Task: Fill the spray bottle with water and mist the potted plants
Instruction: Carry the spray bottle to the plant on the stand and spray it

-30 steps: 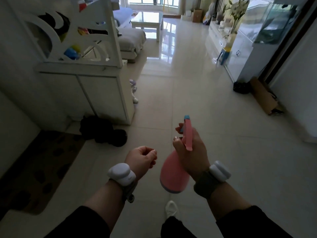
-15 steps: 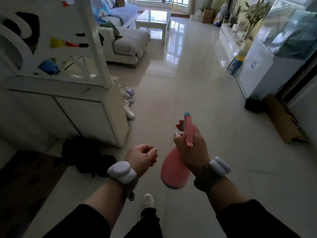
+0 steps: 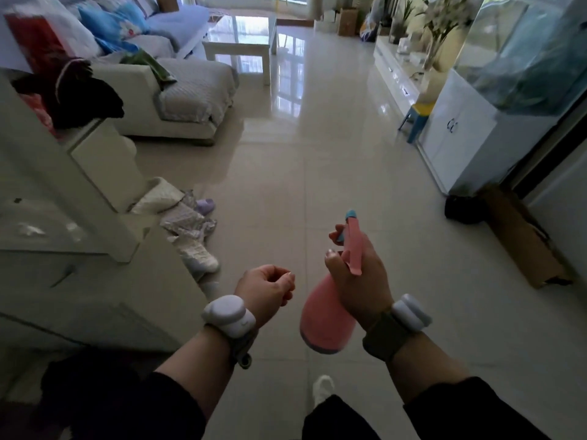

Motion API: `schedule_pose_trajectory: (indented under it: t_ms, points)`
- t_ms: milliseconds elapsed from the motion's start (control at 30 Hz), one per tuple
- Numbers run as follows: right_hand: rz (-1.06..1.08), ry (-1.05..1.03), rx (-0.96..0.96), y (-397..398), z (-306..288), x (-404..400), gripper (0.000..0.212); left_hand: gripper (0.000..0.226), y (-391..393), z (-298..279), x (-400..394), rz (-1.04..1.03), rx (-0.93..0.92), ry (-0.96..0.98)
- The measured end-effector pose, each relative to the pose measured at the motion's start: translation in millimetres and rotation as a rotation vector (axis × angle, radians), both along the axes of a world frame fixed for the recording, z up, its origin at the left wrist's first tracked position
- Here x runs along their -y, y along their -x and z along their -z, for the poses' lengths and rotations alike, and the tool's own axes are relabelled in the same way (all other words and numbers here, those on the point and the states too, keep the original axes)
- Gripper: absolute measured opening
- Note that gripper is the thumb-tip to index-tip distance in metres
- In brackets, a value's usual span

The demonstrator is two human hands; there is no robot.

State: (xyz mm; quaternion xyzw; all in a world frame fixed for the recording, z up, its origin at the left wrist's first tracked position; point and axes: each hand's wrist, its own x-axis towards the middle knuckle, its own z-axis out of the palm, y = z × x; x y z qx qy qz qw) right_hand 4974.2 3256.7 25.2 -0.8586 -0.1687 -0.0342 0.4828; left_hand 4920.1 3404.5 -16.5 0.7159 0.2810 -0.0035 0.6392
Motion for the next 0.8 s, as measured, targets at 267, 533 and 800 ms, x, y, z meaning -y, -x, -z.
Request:
schedule_pose_trajectory:
  t_ms: [267, 533, 800]
  points:
    - [-0.052, 0.011, 0.019, -212, 3, -48, 0.037, 0.009, -213, 0, -46, -0.052, 0.022, -0.001]
    - [-0.059, 0.005, 0.006, -413, -5, -103, 0.037, 0.011, -401, -4, -103, -0.080, 0.028, -0.008]
    - [0.001, -0.005, 0.011, -603, 10, -184, 0.035, 0.016, -599, 12, -189, -0.015, 0.013, -0.033]
